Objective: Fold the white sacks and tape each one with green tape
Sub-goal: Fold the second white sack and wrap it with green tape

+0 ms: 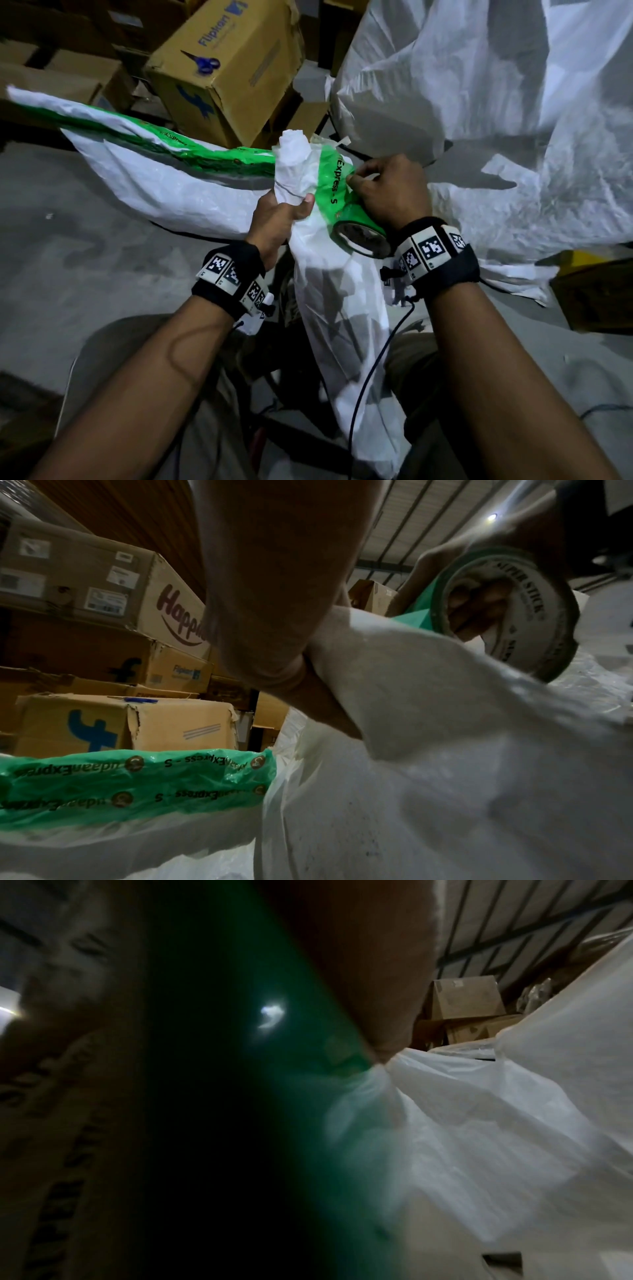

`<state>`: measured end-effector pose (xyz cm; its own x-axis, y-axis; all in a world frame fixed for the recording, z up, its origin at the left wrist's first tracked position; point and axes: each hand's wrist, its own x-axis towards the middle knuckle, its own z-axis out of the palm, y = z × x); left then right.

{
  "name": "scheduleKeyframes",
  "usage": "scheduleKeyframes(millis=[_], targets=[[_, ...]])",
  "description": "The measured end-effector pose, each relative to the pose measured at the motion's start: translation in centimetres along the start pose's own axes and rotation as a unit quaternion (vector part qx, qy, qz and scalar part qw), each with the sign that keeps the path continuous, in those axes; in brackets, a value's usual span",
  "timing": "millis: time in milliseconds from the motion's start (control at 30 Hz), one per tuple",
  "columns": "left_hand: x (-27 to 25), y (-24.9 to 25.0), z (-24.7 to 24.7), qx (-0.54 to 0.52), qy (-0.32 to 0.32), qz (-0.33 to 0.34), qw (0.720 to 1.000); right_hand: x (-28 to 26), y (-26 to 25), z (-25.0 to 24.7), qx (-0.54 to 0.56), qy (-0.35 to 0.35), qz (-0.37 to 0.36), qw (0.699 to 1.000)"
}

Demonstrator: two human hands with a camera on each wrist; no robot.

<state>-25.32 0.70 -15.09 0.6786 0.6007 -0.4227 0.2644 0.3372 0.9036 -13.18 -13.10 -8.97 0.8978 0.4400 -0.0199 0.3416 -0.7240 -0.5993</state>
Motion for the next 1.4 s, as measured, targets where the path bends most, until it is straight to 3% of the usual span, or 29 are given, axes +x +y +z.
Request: scheduleKeyframes(millis=[100,300,500,600,800,1033,1200,1333,1400], targets=[[0.1,-0.1,0.3,0.030,0.049,0.024,0.998,-0.3,-1.0,-0.7,-0.037,-0.026,-0.011,0.999],[-0.1,-0.4,1.0,0.046,0.136,0.050,0.988,-0.5,-1.5,-0.8,-0.011,-0.074,-0.008,0.997],[0.1,0.5,0.9,0.008,0.046,0.027,0.999,-2.7,-1.0,1.2,-0.137,-0.054,-0.034,0.988],[-0.1,1.0,1.3,-0.001,0.030,0.023,0.999,-3.7,-1.2,2.6,-0.175,-0.057,-0.023,0.983],[0.4,0.2,1.6,0.066,0.107,0.004,0.992,-3.4,-0.8,2.2,-0.113,0.013,-0.015,0.993],[1.1,0.2,1.5,0.052,0.149,0.004,0.987,-3.1,-0.3,1.3,-0.119,-0.126,-0.079,0.982],[1.0,-0.3,2.1,0.067,0.153,0.010,0.986,-3.5,-1.7,1.7,-0.154,-0.130,-0.067,0.977],[1.6,-0.2,0.7,0.087,0.207,0.009,0.974,-3.1,-1.8,-0.8,-0.123,-0.176,-0.039,0.976],[1.9,-0.2,0.2,0.058,0.201,0.003,0.978,-3.1,-1.0,-2.5,-0.075,-0.176,-0.032,0.981]])
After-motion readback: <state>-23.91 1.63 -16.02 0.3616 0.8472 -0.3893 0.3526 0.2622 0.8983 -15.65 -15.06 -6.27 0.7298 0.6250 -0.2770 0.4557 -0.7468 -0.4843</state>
